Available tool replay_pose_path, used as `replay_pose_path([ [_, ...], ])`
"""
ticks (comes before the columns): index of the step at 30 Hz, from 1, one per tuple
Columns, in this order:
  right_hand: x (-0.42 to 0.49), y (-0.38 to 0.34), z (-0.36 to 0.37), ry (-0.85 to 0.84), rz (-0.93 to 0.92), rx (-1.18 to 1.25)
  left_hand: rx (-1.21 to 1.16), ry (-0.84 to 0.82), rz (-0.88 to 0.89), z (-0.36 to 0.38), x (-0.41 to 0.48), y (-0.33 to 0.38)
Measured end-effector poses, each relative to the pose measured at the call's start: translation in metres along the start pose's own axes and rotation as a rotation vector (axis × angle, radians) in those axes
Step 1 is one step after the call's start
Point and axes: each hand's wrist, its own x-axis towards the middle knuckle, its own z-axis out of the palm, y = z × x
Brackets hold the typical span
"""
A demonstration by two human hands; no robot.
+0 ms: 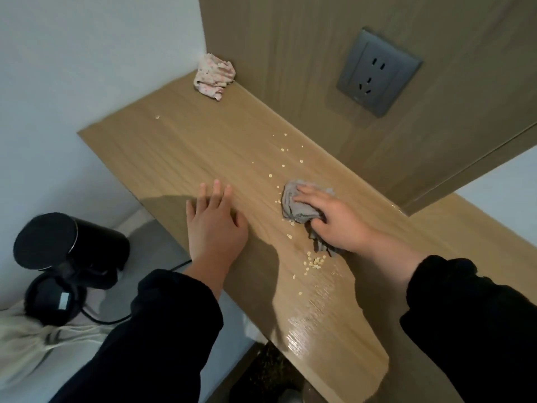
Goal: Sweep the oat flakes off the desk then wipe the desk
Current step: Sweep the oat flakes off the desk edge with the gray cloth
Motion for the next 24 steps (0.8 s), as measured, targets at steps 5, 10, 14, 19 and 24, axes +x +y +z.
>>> replay_pose_path([
  [5,0.002,-0.011,-0.042,-0.01,0.08,0.202,0.029,-0.01,0.14,-0.005,0.005,-0.023],
  [10,0.057,-0.029,-0.082,0.128,-0.016,0.099,0.065,-0.003,0.144,-0.005,0.005,-0.022],
  [14,0.13,-0.029,-0.071,0.087,-0.045,0.018,0.015,-0.015,0.109,-0.006,0.005,-0.024],
  [19,0.161,-0.002,-0.043,-0.01,0.027,-0.015,0.005,-0.019,0.098,-0.007,0.005,-0.023],
  [24,0.091,-0.008,-0.033,-0.133,-0.04,0.086,-0.009,-0.014,0.102,-0.008,0.004,-0.024],
])
